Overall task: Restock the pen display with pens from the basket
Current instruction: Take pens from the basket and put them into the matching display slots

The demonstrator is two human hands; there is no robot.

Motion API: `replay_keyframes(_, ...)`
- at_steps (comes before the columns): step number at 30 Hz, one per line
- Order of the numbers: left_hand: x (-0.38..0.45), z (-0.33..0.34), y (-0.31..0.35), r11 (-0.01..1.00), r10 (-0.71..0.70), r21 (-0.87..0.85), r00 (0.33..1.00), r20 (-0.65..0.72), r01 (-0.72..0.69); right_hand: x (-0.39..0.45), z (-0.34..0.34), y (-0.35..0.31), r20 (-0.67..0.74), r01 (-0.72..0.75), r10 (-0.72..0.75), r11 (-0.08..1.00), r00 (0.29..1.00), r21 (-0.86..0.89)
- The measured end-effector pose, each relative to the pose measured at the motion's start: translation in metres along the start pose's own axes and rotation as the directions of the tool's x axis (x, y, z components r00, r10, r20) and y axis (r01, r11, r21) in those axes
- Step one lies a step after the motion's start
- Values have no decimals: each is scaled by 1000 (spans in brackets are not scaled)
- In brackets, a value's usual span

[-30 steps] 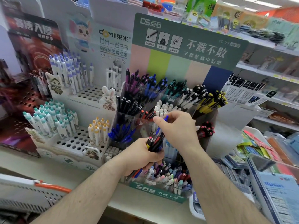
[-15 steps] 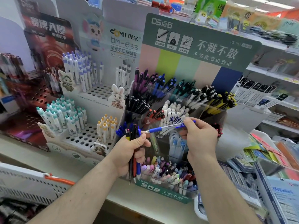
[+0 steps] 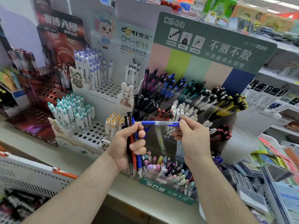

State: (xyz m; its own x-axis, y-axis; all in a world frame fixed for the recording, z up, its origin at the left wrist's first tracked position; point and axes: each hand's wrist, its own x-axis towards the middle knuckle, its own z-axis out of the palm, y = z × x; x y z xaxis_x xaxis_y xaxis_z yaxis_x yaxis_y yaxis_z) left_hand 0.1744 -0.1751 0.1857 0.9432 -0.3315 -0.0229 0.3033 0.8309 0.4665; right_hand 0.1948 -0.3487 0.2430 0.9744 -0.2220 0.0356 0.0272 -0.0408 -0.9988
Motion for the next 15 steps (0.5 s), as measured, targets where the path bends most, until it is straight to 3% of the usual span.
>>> replay_keyframes(3,-1,-4,3,1000,-4,-17,1000,22,4,1,3,-5,-4,17,-16,998,1000,67)
replay_keyframes(6,-3,-7,6,1000,22,20,999,-40,-21,1,-2,-15,-55,164,-160,985,986,59)
replay_keyframes(11,-6,-13,12,995,83,70,975,-207,-70,5,-5,-11,18,464,-475,851,880,-247)
replay_keyframes(15,-7,-14,13,993,94,97,965,-243,-73,6,10,5,209,580,-553,670,806,-463)
